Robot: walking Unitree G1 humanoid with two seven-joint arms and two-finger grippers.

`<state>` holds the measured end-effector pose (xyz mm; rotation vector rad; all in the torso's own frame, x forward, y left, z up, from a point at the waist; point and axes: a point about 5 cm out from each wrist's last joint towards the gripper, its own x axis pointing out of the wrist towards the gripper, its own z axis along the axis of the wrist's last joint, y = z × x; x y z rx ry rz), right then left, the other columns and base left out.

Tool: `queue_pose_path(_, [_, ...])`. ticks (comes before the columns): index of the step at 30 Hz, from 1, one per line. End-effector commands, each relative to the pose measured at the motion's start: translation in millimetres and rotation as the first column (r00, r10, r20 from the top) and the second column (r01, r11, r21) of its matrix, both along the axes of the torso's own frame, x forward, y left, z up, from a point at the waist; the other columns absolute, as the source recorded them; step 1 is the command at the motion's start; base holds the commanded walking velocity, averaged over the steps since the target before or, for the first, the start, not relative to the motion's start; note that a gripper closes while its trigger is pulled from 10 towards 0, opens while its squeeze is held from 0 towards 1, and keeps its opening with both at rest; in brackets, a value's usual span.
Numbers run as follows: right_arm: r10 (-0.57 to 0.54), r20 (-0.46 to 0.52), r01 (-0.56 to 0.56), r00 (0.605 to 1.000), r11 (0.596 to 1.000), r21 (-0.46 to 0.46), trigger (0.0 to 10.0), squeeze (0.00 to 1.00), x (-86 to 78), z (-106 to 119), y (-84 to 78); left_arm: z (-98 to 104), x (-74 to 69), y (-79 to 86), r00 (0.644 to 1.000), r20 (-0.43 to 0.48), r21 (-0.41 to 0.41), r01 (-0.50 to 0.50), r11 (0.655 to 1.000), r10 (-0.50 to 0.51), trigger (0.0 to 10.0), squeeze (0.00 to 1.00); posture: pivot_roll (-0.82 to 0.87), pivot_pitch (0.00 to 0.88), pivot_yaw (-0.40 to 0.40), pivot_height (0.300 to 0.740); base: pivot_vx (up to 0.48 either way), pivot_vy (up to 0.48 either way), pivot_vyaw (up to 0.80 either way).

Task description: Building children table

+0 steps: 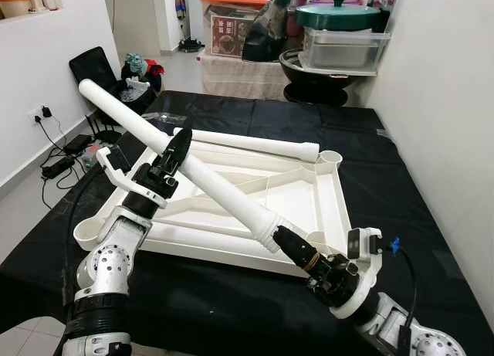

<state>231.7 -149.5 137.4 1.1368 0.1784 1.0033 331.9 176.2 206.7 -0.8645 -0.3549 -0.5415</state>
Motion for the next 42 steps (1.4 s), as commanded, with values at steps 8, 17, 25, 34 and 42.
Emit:
queue_pose_path(8, [-0.030, 0.026, 0.031, 0.999, 0.999, -0.034, 0.0, 0.00, 3.0, 0.3, -5.3, 5.6, -1.2, 12.1, 0.999, 0.009, -0.021, -0.031, 0.999, 0.031, 0.0, 0.00, 0.03, 0.000, -0.068, 0.740, 0.000, 0.000, 0.00])
queue_pose_path(17, [-0.140, 0.024, 0.141, 0.990, 0.988, -0.057, 0.0, 0.00, 25.1, 5.3, -22.4, 9.7, -4.5, -7.1, 0.999, 0.002, -0.098, 0.048, 0.994, -0.048, 0.0, 0.00, 0.03, 0.000, -0.073, 0.740, 0.000, 0.000, 0.00])
queue_pose_path(25, [-0.120, 0.014, 0.120, 0.993, 0.993, -0.010, 0.0, 0.00, 26.3, 6.8, -19.6, 12.7, -9.6, -16.4, 0.993, 0.011, -0.169, 0.120, 0.978, -0.120, 0.0, 0.00, 0.04, 0.000, -0.077, 0.740, 0.000, 0.000, 0.00])
queue_pose_path(34, [-0.095, 0.022, 0.095, 0.995, 0.995, -0.004, 0.0, 0.00, 27.7, 7.4, -17.0, 16.4, -18.4, -27.1, 0.969, 0.038, -0.258, 0.246, 0.934, -0.245, 0.0, 0.00, 0.04, 0.000, -0.076, 0.740, 0.000, 0.000, 0.00])
queue_pose_path(42, [-0.116, 0.010, 0.116, 0.993, 0.992, -0.056, 0.0, 0.00, 34.9, 6.7, -18.4, 16.2, -20.7, -28.0, 0.961, 0.046, -0.262, 0.274, 0.925, -0.272, 0.0, 0.00, 0.04, 0.000, -0.078, 0.740, 0.000, 0.000, 0.00])
